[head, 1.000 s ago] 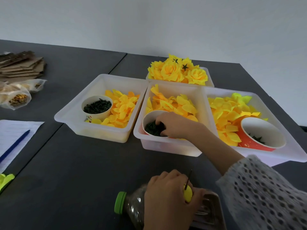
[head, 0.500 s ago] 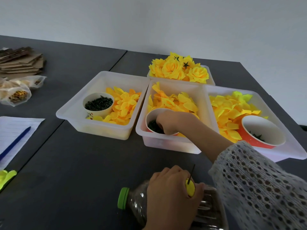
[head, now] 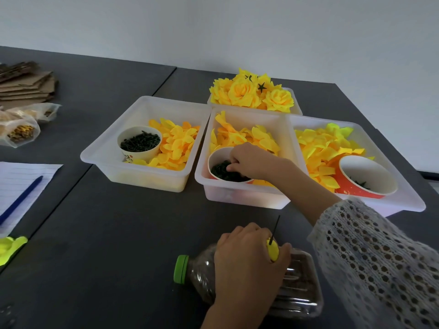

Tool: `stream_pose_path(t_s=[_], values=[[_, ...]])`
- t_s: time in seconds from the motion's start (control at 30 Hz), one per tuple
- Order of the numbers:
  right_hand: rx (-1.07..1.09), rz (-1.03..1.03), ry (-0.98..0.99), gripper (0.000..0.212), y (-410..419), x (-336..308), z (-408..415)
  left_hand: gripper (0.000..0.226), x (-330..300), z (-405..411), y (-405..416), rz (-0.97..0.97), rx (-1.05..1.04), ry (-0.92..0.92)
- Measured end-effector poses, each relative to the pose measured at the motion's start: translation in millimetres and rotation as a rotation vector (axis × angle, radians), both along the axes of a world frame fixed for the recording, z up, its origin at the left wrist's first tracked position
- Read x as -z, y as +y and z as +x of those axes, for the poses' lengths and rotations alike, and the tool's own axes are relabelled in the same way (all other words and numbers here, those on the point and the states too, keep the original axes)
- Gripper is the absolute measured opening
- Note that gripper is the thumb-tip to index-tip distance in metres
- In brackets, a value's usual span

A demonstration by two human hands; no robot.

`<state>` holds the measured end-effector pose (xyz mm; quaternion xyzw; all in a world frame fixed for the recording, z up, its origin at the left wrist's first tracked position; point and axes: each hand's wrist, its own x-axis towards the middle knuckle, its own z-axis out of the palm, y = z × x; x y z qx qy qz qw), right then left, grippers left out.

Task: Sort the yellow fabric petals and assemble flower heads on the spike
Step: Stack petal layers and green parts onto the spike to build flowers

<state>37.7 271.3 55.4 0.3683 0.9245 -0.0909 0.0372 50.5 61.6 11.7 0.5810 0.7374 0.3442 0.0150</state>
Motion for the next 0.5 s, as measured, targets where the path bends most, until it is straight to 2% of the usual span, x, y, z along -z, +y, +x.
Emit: stream_pose_path(t_s=[0.13,0.23,0.37,0.43,0.5], values=[[-0.016,0.08,0.039,0.033,-3,6,0,0.037,6,-1,-1,-0.029,0.04,-0.061],[-0.012,0.024,0.111,0.024,-5,4,4,0.038,6,0,0,-0.046,0.018,-0.059],[0.072,-0.102,0.396,0.007,-15,-21,24,0.037,8,-1,0,-0.082,0.058,-0.077],[0.089,-0.246,0.581,0.007,-31,-43,42,0.038,13,-2,1,-0.091,0.086,-0.099],[0.053,-0.387,0.677,0.009,-53,-63,67,0.039,13,-1,1,-0.061,0.078,-0.101]])
